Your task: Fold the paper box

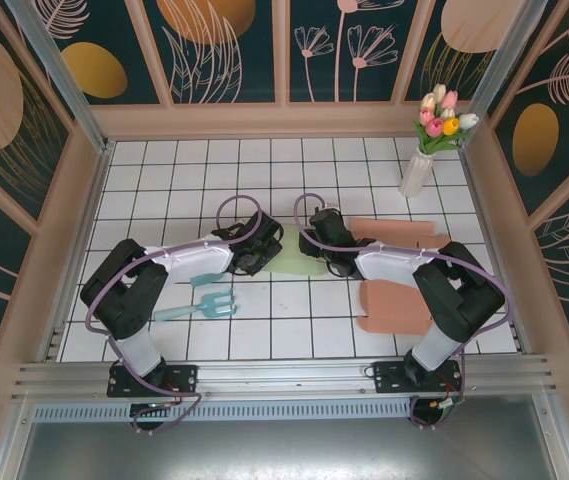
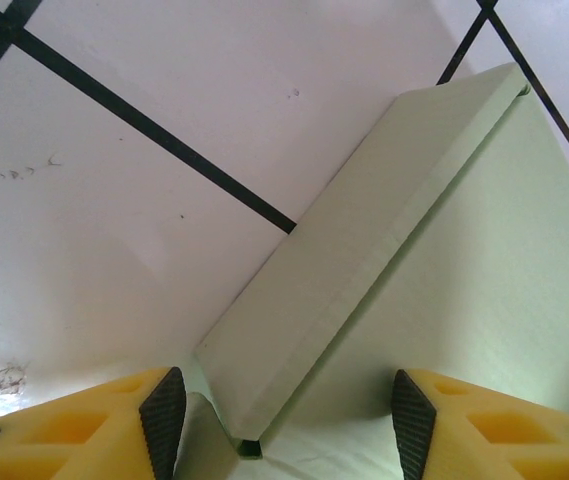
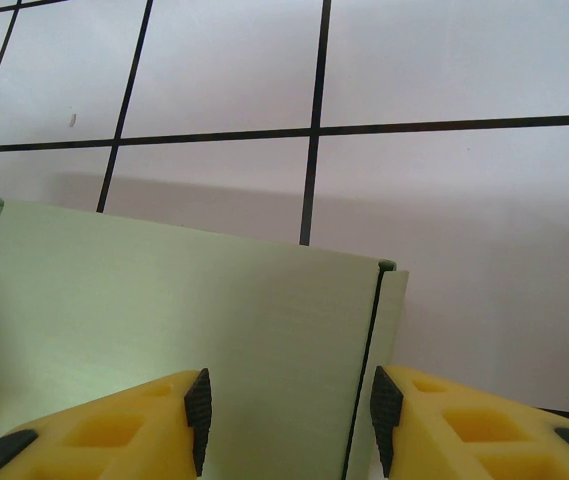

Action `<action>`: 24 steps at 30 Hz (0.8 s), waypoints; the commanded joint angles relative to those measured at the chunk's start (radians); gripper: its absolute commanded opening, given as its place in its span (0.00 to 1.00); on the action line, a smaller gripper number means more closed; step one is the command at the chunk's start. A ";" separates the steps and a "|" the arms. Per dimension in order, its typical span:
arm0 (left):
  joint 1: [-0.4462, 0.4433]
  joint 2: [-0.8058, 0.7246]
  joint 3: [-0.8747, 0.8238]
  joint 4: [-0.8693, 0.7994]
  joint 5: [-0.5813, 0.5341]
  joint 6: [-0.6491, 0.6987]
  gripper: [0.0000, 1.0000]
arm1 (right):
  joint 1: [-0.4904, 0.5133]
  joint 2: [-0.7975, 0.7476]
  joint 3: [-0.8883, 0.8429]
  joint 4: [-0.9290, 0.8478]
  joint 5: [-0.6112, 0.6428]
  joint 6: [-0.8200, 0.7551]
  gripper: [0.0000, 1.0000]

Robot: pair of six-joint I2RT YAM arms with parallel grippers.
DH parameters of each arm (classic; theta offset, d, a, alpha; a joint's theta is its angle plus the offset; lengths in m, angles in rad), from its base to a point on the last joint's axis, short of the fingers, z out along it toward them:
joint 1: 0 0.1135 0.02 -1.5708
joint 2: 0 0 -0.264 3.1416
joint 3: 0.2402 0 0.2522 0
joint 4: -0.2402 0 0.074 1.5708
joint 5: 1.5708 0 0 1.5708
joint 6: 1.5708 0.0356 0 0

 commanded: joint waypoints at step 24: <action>-0.003 0.016 -0.076 -0.003 -0.038 0.001 0.56 | 0.015 -0.137 -0.049 -0.115 -0.008 0.059 0.50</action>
